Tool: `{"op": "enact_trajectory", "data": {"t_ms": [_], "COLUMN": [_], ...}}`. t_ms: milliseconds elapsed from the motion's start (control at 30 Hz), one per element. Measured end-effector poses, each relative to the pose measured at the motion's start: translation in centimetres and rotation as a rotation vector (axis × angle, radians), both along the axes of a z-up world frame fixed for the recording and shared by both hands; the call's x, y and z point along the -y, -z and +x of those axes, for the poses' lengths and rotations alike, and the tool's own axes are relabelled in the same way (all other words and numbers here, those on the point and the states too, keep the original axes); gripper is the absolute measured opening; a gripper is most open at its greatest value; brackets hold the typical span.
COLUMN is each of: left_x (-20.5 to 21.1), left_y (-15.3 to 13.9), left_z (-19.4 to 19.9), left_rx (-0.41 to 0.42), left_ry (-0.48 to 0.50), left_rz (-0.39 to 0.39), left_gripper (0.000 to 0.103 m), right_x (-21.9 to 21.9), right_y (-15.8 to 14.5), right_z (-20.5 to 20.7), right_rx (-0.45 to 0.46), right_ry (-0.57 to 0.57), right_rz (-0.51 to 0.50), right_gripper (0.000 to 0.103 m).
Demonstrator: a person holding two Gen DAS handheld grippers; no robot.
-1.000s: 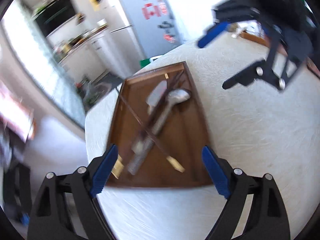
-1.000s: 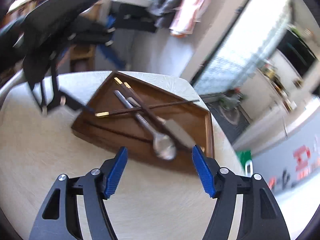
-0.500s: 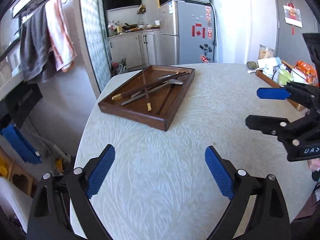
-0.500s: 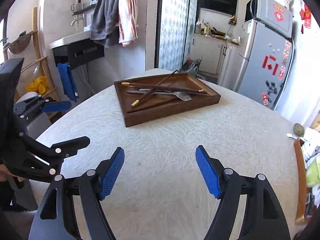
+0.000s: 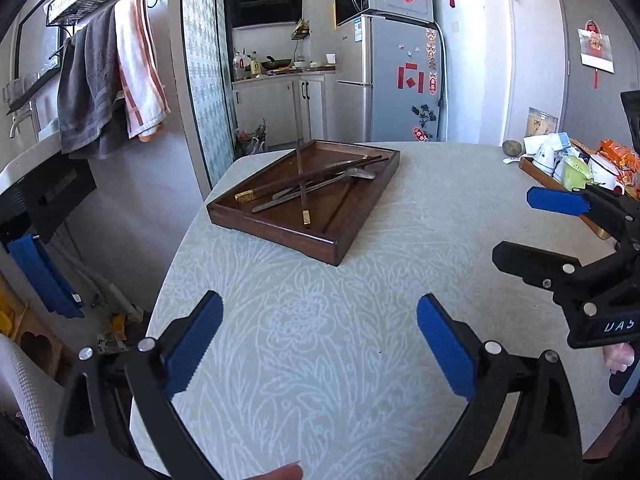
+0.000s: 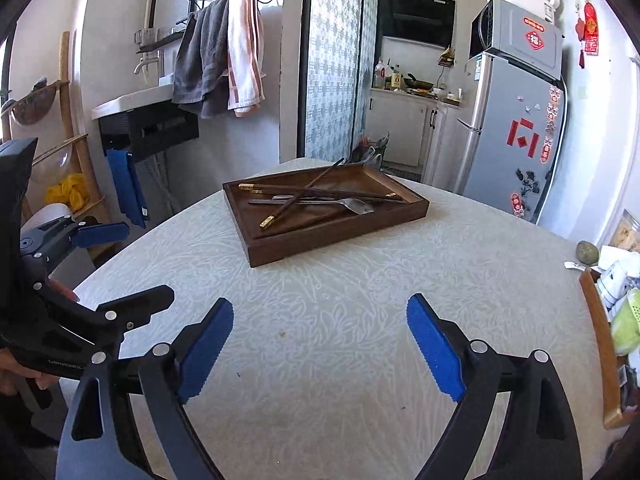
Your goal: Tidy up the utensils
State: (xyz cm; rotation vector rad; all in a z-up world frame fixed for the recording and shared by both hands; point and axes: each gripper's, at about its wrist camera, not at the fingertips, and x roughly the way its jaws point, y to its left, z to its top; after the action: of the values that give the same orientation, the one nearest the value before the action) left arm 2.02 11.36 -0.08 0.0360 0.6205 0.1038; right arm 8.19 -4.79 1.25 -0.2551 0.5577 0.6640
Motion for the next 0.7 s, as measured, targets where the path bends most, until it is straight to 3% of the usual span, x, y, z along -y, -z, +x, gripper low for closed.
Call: {"op": "enact_trajectory", "data": {"t_ms": [167, 500, 700], "left_x": [-0.5, -0.6, -0.5], "left_y": [0.6, 0.5, 0.3], "left_z": [0.7, -0.2, -0.6], "left_rx": [0.0, -0.003, -0.002], "left_ry": [-0.019, -0.184, -0.173], "left_rz": [-0.028, -0.044, -0.055], "left_gripper": [0.1, 0.1, 0.1], "right_x": [-0.1, 0.8, 0.6], "right_y": [0.5, 0.8, 1.0], "right_z": [0.9, 0.1, -0.3], "right_rx": [-0.001, -0.005, -0.022], "right_ry": [0.042, 0.207, 0.173], "right_rz": [-0.009, 0.035, 0.034], "right_gripper": [0.09, 0.095, 0.096]}}
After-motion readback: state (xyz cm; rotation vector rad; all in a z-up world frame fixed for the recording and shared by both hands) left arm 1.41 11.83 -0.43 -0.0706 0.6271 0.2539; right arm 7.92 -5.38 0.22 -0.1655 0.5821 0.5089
